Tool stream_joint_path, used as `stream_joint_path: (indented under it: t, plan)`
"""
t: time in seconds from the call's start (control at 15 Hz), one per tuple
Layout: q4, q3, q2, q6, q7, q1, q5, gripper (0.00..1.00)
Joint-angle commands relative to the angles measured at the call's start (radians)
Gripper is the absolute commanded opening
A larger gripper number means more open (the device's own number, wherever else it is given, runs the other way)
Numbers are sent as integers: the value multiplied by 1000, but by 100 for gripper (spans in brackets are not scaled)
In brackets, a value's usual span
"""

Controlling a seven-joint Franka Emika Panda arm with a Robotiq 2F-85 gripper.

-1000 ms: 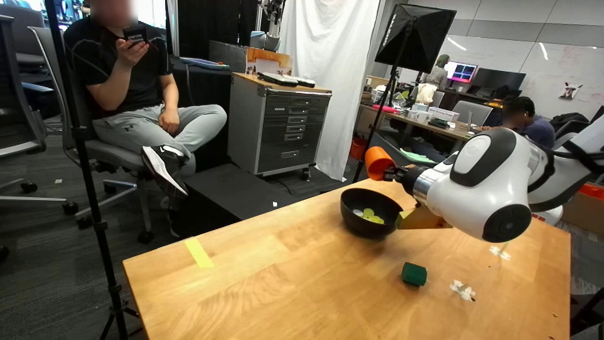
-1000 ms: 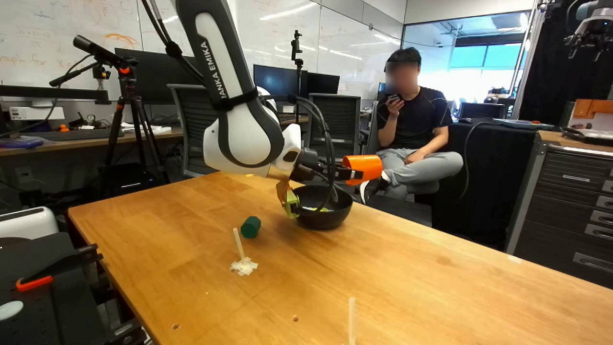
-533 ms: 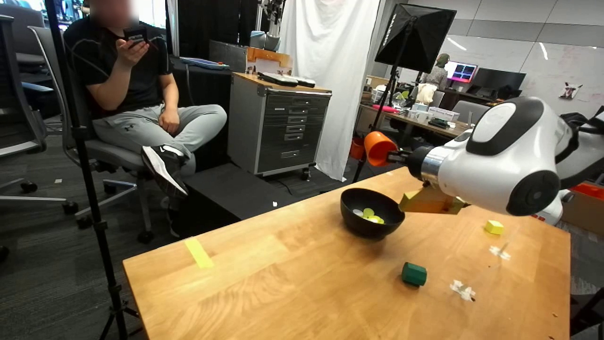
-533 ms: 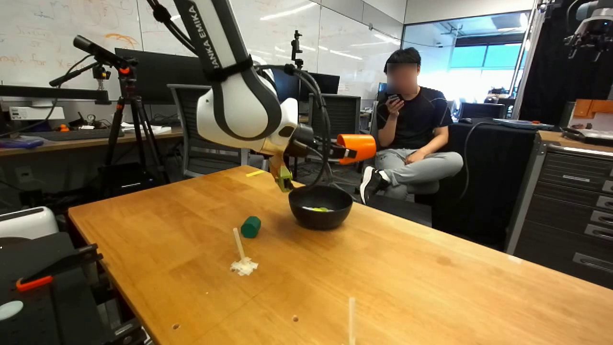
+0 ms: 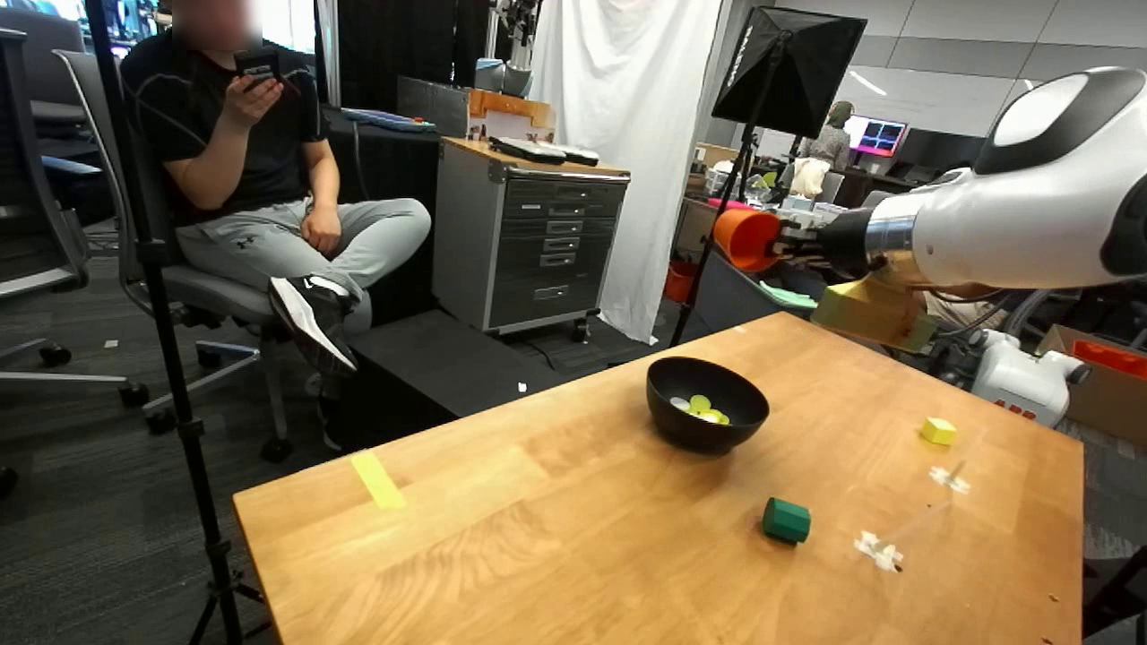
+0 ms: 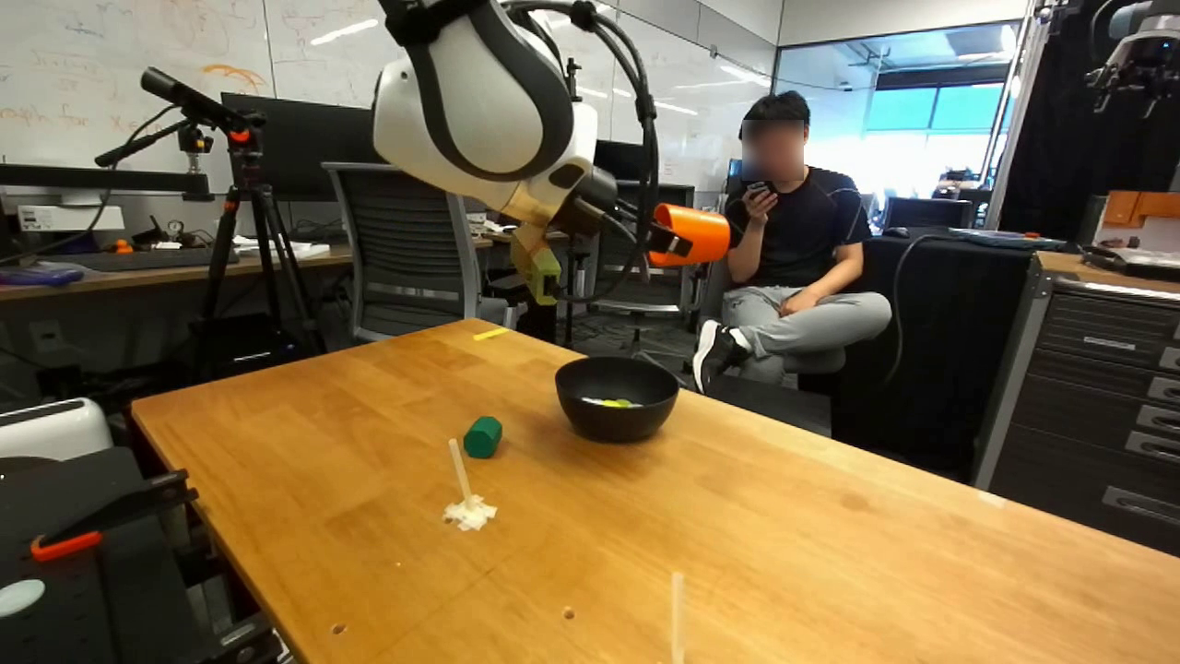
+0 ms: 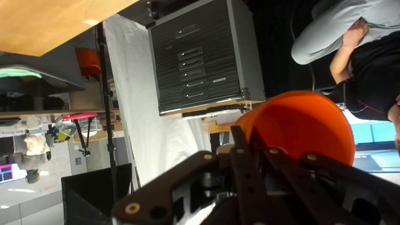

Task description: Pour the contents in the cup into the bowl

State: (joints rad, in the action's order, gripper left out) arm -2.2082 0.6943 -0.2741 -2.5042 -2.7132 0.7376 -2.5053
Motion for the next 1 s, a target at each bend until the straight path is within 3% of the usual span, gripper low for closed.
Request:
stream_joint_path:
  t: [0.0,0.2,0.53,0.67,0.8,0.93]
  plan:
    - [40,160,23,-158,-38,226,1,2]
    - [76,236,23,-291,-37,365,26,2]
    - [144,202,70,-625,-15,464,152,2]
    - [148,153,97,-743,31,473,246,2]
    - [111,49,143,-843,81,436,333,2]
    - [55,-76,183,-919,74,372,337,2]
